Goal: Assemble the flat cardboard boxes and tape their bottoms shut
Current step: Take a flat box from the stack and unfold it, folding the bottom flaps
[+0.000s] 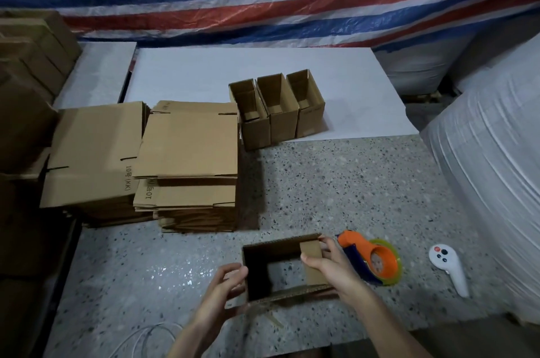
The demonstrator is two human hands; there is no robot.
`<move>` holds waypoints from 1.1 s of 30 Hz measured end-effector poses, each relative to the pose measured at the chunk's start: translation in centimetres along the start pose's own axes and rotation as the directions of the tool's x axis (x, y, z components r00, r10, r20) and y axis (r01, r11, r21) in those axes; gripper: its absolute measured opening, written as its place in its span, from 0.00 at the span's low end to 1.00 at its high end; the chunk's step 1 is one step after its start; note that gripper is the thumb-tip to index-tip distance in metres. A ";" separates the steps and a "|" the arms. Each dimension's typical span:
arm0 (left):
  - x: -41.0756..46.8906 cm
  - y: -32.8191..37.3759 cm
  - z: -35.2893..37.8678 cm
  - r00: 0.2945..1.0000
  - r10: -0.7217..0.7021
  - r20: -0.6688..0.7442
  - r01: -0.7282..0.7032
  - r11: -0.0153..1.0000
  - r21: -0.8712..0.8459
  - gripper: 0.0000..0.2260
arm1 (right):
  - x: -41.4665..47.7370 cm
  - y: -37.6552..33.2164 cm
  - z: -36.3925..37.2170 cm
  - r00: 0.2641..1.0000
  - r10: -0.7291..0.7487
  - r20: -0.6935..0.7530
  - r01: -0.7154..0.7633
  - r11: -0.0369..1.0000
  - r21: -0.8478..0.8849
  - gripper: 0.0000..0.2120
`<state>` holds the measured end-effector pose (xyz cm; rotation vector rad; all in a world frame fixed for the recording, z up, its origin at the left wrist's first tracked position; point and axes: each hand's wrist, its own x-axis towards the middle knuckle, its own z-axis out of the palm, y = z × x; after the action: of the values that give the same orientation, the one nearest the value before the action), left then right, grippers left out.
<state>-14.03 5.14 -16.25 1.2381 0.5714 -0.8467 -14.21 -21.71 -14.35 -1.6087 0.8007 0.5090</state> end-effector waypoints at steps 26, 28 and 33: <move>0.5 2.5 0.7 0.983 0.109 0.150 -0.118 0.992 0.053 0.35 | -0.9 -1.2 1.0 0.997 0.071 -0.016 -0.072 0.991 -0.116 0.41; 0.5 2.5 0.5 0.982 0.105 0.156 -0.112 0.993 0.036 0.35 | -1.1 -1.3 1.0 0.998 0.063 -0.011 -0.063 0.996 -0.068 0.37; 0.3 2.6 0.5 0.978 0.094 0.188 -0.104 0.994 0.046 0.31 | -1.3 -1.9 1.4 0.998 0.060 -0.029 -0.063 0.991 -0.120 0.30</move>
<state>-11.78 4.80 -14.87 1.2122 0.3349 -0.8881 -13.48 -19.99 -12.40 -1.7087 0.8543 0.5913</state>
